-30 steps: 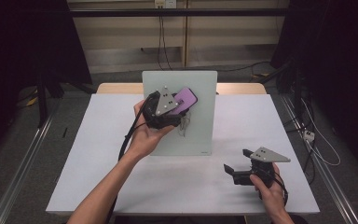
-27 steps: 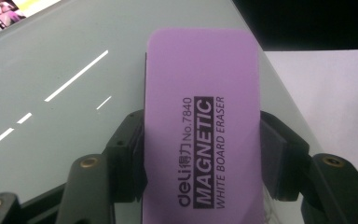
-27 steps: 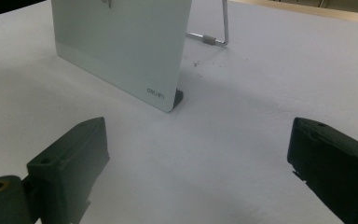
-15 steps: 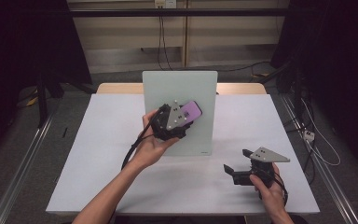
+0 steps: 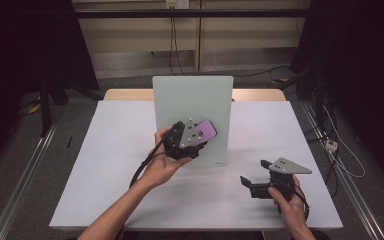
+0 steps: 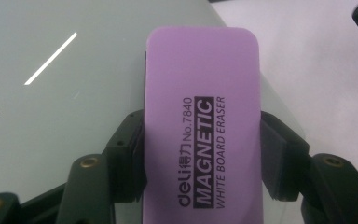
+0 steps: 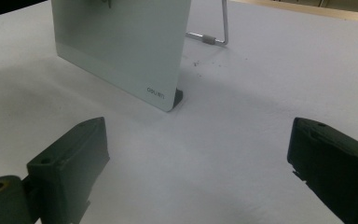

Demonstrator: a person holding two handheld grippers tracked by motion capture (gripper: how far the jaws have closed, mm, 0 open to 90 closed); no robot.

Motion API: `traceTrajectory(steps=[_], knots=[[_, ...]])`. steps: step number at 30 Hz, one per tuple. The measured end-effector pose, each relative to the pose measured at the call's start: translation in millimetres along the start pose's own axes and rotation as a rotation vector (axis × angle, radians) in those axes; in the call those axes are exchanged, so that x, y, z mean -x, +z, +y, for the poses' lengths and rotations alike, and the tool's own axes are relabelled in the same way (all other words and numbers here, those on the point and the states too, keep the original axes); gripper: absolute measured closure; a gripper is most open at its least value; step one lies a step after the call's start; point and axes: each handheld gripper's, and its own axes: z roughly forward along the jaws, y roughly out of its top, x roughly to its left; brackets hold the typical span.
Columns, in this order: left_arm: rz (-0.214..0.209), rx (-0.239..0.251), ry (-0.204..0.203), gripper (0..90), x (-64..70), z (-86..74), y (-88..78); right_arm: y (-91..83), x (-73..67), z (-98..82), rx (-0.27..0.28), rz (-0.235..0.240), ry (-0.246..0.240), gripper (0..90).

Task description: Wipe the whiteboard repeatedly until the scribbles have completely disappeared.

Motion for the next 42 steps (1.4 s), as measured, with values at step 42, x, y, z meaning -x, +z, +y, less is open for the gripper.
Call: traceTrajectory(steps=[42], knots=[[0.030,-0.073,0.051,41.2,4.9,-39.7,-17.9,0.5,-1.6,0.4,-0.001,0.000,-0.007,4.9]])
